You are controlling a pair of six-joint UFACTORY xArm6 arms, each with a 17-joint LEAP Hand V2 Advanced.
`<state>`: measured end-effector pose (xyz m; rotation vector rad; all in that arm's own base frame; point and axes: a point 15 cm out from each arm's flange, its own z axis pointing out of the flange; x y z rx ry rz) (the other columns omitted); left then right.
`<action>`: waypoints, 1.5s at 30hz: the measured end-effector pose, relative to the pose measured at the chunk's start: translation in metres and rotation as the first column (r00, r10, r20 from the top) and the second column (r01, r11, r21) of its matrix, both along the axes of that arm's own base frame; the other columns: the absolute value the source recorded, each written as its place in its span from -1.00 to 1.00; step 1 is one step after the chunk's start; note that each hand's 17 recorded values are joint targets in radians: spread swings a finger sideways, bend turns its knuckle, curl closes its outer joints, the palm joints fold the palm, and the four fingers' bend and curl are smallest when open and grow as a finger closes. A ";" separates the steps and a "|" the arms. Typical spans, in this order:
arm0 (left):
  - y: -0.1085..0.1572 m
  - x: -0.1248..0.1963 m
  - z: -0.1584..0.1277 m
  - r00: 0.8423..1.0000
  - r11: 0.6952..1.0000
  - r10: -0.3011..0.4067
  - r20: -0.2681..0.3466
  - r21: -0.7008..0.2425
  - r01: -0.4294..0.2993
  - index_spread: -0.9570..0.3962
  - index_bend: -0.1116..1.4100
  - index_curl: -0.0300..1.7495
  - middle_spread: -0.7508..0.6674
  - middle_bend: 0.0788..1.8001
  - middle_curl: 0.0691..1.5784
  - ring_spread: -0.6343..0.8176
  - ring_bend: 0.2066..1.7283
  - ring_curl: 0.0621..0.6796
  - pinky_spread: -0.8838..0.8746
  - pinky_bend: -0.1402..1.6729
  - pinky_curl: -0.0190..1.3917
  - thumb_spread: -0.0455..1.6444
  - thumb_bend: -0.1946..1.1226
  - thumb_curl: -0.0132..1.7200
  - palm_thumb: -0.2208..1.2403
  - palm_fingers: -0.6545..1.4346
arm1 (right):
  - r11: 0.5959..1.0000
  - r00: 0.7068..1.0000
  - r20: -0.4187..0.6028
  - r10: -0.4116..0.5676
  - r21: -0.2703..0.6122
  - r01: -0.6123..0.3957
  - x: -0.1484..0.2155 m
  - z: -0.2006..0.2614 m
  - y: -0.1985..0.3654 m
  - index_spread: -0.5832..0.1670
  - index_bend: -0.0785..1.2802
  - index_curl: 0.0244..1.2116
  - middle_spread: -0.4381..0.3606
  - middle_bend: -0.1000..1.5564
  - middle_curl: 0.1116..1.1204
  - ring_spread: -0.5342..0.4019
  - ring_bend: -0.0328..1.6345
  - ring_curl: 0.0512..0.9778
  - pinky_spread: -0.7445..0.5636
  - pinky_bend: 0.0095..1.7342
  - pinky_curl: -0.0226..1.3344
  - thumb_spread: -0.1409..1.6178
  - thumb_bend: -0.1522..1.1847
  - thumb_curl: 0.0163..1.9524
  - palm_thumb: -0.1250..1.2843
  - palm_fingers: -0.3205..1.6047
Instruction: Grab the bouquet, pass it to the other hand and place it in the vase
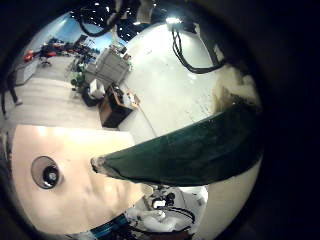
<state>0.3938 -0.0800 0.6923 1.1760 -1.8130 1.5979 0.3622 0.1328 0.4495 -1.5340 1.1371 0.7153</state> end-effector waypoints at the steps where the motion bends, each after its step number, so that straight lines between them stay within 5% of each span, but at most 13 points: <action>1: 0.007 0.001 -0.002 1.000 1.000 0.013 0.002 0.006 -0.013 -0.57 0.12 0.26 -0.66 0.27 0.18 -0.68 0.70 0.61 -0.49 0.83 -0.14 0.32 -0.69 -0.13 0.62 0.67 | 1.000 1.000 0.000 -0.001 0.003 0.001 0.001 0.000 0.000 -0.25 -0.67 -0.52 0.41 -0.54 -0.58 0.60 -0.12 -0.55 0.85 -0.15 -0.28 0.30 -0.82 -0.52 -0.02 -0.67; 13: 0.068 0.016 -0.042 0.996 0.996 0.083 -0.039 0.028 -0.082 -0.62 0.06 0.34 -0.67 0.25 0.20 -0.68 0.71 0.62 -0.49 0.81 -0.10 0.33 -0.72 -0.10 0.63 0.67 | 1.000 1.000 -0.005 -0.008 0.013 0.008 0.003 0.001 0.000 -0.23 -0.67 -0.58 0.41 -0.57 -0.56 0.62 -0.14 -0.58 0.89 -0.14 -0.37 0.29 -0.81 -0.56 0.01 -0.64; 45: 0.094 0.053 -0.147 0.977 0.992 0.115 -0.182 -0.033 -0.123 -0.68 -0.04 0.44 -0.70 0.21 0.23 -0.68 0.70 0.64 -0.50 0.77 -0.02 0.34 -0.72 -0.08 0.60 0.68 | 1.000 1.000 -0.011 -0.014 0.026 0.014 0.004 0.002 0.000 -0.23 -0.65 -0.58 0.37 -0.61 -0.54 0.56 -0.12 -0.63 0.87 -0.10 -0.49 0.29 -0.81 -0.57 0.08 -0.53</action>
